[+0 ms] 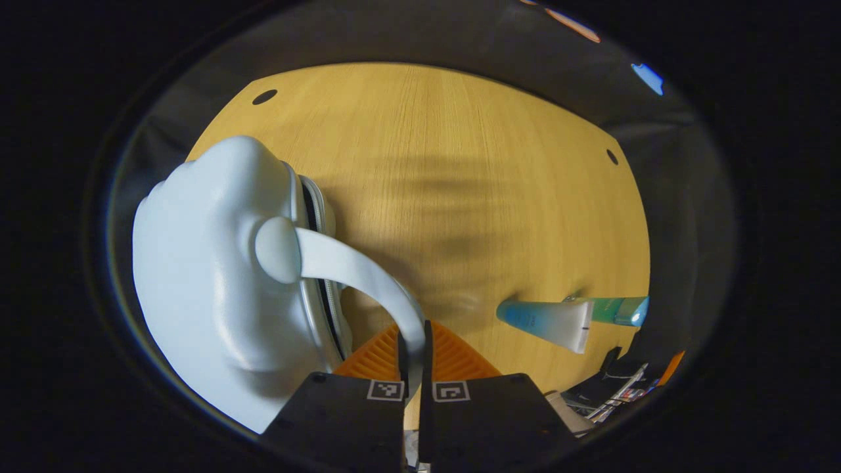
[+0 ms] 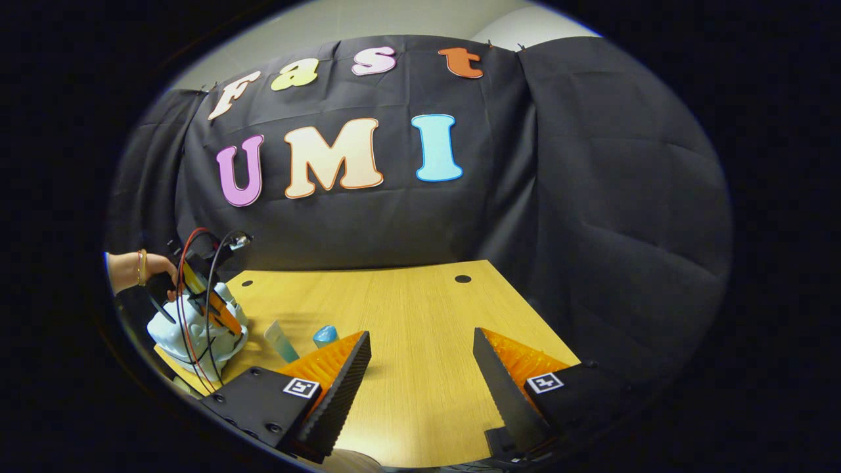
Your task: First open the suitcase, pack the skin care products into it, and then close the suitcase.
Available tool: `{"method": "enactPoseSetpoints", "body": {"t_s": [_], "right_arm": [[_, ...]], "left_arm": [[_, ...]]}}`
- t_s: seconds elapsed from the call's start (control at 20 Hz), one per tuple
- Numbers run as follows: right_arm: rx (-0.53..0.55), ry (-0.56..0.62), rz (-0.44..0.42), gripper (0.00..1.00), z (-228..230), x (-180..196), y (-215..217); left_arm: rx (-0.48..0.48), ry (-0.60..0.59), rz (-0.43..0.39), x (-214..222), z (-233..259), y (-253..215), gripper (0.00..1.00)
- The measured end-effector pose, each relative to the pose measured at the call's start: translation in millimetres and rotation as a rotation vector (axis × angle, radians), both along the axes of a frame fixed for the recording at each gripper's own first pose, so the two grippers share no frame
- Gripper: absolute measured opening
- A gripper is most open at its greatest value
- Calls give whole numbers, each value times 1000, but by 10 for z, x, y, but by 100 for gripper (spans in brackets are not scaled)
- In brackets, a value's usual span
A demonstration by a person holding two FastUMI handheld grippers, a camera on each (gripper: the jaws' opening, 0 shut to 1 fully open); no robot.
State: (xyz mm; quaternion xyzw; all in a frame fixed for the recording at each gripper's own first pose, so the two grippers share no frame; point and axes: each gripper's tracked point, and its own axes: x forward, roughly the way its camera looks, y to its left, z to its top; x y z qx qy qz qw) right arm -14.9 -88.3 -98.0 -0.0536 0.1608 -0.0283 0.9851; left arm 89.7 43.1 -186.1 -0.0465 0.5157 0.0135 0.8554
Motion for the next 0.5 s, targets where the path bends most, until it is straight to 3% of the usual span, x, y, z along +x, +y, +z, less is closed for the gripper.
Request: {"method": "enactPoseSetpoints", "body": {"t_s": [0.5], "right_arm": [[13,-3,78,98,-37,130,370]], "left_arm": [[-95,-164,-9,-440,1337,398,1]]}}
